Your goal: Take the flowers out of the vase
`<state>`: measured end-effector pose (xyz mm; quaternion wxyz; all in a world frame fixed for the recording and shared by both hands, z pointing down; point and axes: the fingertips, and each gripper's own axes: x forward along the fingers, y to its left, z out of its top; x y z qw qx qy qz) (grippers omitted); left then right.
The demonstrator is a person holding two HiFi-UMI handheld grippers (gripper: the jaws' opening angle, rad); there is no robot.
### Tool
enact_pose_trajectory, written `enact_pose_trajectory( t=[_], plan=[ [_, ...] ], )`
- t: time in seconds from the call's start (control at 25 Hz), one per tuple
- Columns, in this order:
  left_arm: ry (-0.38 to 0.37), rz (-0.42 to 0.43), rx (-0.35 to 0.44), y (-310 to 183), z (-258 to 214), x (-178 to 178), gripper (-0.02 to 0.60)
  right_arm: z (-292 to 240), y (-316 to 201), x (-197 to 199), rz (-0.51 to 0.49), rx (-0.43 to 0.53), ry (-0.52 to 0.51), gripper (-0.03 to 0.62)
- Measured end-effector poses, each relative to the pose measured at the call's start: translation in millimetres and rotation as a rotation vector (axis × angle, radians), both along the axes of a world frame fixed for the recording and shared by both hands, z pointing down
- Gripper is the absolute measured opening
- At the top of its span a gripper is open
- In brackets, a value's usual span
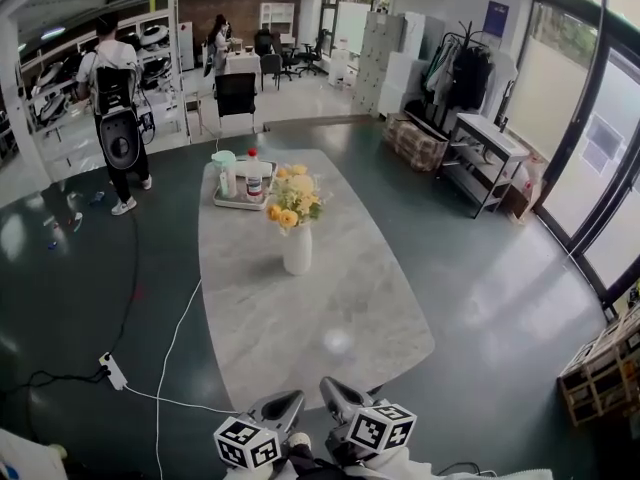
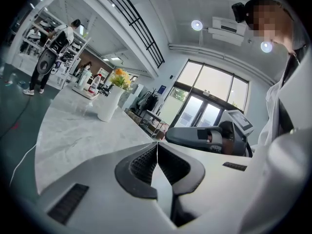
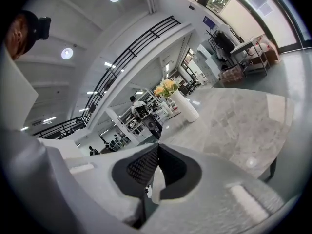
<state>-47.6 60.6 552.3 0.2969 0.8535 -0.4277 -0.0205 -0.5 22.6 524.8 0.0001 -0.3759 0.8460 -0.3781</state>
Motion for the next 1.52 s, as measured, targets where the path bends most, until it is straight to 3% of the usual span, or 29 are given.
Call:
enact_pose_trajectory(
  t=[0.8,1.2,1.52],
  plan=[
    [0.047,-0.013,-0.043,-28.8,20.6,-5.4,0.003,30.0,-21.8,-11.3,-0.040,-0.069,0.031,-0.002],
    [0.042,-0.020,-0.006,-93.1,9.1,9.7,0.003,16.3,-68.7,10.3,-0.062,0.010,0.089,-0.002],
    [0.029,-0.102,0.052,-165.2,-19.8,7.7,0.003,-5.8,-125.5,10.6,-0.135,0.059,0.101,-0.002]
  ],
)
